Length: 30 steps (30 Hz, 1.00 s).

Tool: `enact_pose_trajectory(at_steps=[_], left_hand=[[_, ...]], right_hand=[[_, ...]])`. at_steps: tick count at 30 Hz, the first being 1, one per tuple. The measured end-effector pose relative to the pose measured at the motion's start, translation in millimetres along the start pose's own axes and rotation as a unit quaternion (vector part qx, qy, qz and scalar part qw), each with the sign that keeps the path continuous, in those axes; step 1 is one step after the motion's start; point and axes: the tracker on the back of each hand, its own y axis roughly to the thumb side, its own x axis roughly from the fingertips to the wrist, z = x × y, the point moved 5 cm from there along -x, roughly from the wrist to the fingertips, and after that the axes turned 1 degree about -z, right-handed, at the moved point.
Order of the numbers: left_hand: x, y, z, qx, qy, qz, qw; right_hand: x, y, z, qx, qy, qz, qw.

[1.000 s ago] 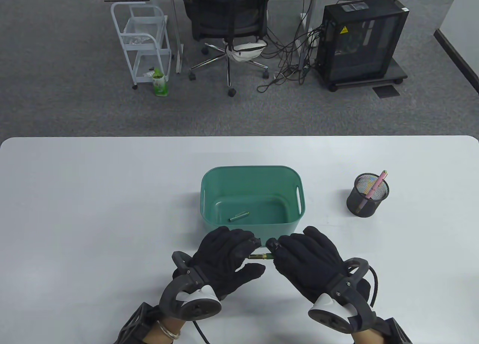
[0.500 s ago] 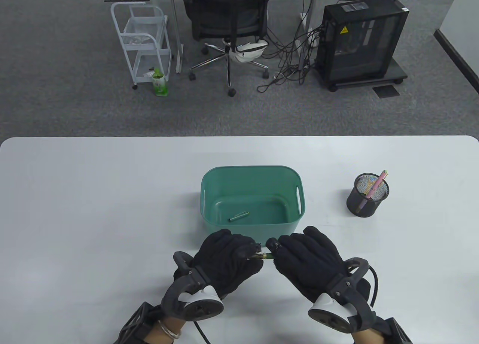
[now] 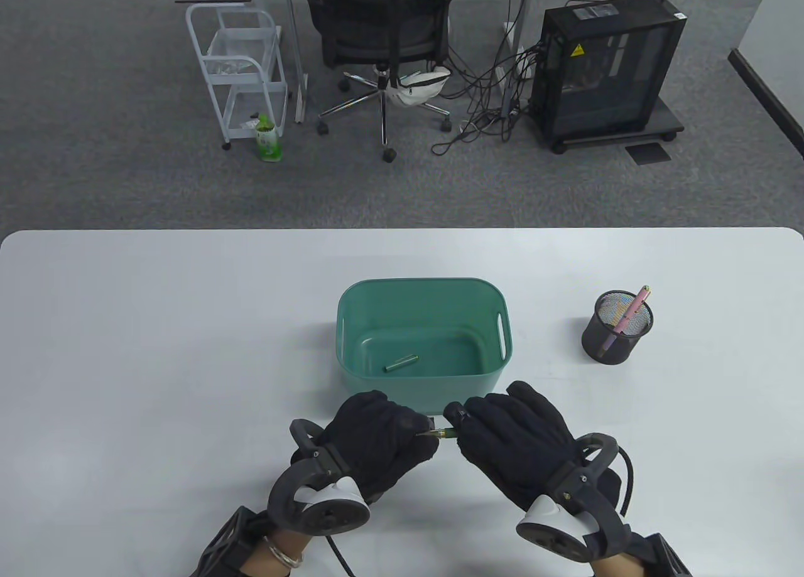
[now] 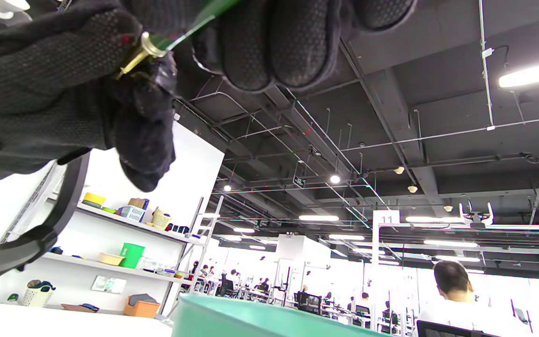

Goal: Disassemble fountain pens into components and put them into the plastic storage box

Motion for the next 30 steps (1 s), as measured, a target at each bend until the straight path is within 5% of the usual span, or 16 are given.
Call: enact_pose_trajectory(at_steps=[30], left_hand=[[1.4, -0.9, 1.0, -0.003, -0.012, -0.003, 1.0]], right_hand=[[0.1, -3.0, -0.7, 0.002, 0.001, 0.008, 1.0]])
